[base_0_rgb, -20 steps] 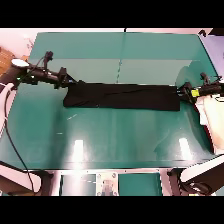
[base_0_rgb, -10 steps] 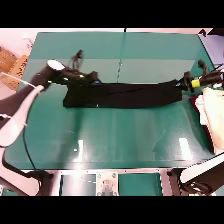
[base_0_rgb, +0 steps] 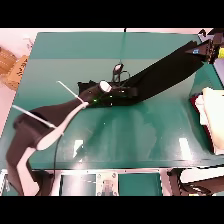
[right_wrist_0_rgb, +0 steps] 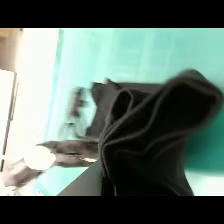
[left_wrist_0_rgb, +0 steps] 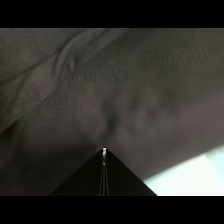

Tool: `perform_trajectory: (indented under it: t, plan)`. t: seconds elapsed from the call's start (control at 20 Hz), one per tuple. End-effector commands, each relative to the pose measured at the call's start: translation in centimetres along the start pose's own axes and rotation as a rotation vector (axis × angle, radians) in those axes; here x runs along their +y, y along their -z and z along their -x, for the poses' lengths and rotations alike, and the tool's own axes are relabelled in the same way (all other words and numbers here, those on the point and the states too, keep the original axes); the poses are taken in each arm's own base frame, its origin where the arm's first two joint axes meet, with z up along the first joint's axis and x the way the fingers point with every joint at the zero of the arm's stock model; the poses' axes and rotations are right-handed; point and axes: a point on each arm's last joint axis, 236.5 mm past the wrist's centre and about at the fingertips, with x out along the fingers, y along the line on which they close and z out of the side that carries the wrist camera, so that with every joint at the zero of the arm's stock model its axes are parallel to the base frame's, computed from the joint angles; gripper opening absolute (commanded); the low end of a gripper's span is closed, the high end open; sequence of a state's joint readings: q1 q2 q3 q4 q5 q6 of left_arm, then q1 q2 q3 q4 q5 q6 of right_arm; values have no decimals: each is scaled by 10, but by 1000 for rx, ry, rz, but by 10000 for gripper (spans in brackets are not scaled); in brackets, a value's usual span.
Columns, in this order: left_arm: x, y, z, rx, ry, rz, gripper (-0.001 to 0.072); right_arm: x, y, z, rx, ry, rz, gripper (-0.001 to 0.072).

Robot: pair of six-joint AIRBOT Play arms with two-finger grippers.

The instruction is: Fold the shirts.

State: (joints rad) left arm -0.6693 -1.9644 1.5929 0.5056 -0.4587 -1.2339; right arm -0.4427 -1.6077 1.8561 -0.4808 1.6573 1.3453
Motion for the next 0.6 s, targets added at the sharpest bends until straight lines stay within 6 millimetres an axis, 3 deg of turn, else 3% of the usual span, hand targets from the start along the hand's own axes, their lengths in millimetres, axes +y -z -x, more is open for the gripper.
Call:
perform_trajectory:
  t: [0.0, 0.15, 0.25, 0.45, 0.55]
  plan:
    - [-14, 18, -42, 23, 69, 120, 21, 27, 8, -8, 32, -34, 45, 14]
    - [-16, 18, -39, 81, 109, 124, 21, 15, 15, -18, 68, 23, 39, 15]
    - [-14, 12, -14, 177, 150, 88, 20, 4, 22, -25, 94, 53, 17, 14]
    - [26, -29, 95, 390, 97, 20, 20, 18, 30, -49, 130, 31, -11, 15]
    - [52, -58, 153, 411, -10, -19, 20, 38, 34, -77, 148, 11, 0, 15]
